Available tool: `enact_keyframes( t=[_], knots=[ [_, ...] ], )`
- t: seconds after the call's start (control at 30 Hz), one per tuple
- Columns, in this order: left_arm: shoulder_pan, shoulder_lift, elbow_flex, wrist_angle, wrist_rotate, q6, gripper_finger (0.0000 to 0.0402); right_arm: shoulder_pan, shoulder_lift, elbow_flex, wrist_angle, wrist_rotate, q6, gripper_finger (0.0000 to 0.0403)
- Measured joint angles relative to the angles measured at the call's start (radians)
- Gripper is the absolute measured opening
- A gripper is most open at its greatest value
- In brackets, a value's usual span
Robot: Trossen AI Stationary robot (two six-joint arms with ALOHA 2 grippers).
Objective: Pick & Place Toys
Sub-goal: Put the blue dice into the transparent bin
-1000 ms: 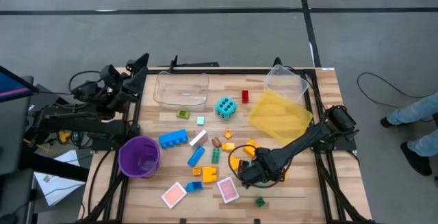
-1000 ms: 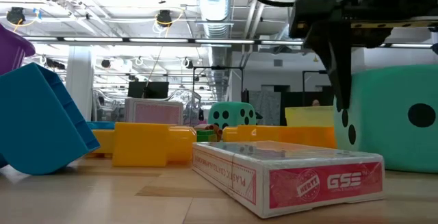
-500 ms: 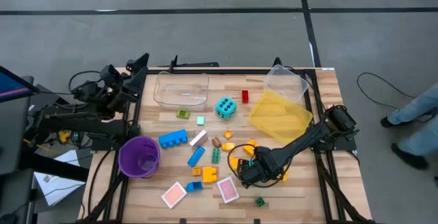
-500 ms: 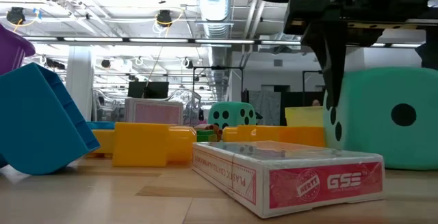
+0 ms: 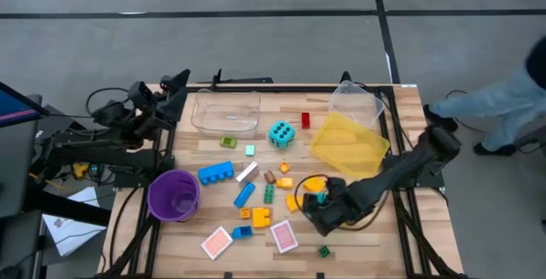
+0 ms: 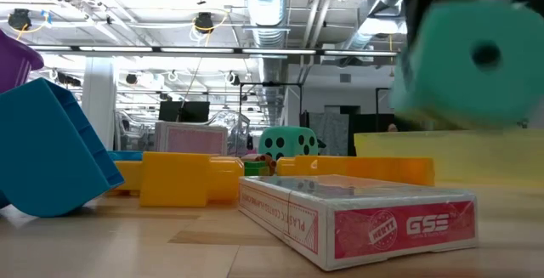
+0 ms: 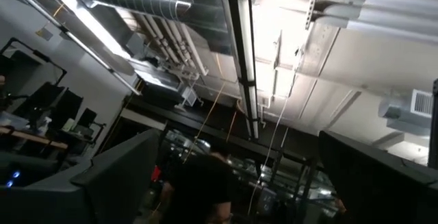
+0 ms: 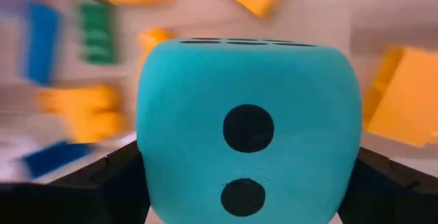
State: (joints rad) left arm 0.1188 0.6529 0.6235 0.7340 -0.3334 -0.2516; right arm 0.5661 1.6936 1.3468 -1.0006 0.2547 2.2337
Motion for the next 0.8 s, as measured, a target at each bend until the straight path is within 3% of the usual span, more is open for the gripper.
enact_keyframes(
  t=[0.2, 0.4, 0.57, 0.8],
  knots=[
    [-0.012, 0.036, 0.0, -0.009, 0.082, -0.001, 0.0397, -0.005, -0.179, 0.0, -0.009, 0.253, -0.058, 0.0344],
    [-0.07, 0.129, 0.002, -0.008, 0.087, 0.033, 0.0397, -0.074, -0.337, 0.0, 0.081, 0.417, -0.303, 0.0344],
    [-0.127, 0.27, 0.084, -0.011, 0.086, 0.162, 0.0397, -0.176, -0.405, 0.001, 0.262, 0.412, -0.586, 0.0346],
    [-0.164, 0.487, 0.295, -0.153, 0.086, 0.33, 0.0398, -0.315, -0.405, 0.002, 0.454, 0.231, -0.825, 0.0346]
  ],
)
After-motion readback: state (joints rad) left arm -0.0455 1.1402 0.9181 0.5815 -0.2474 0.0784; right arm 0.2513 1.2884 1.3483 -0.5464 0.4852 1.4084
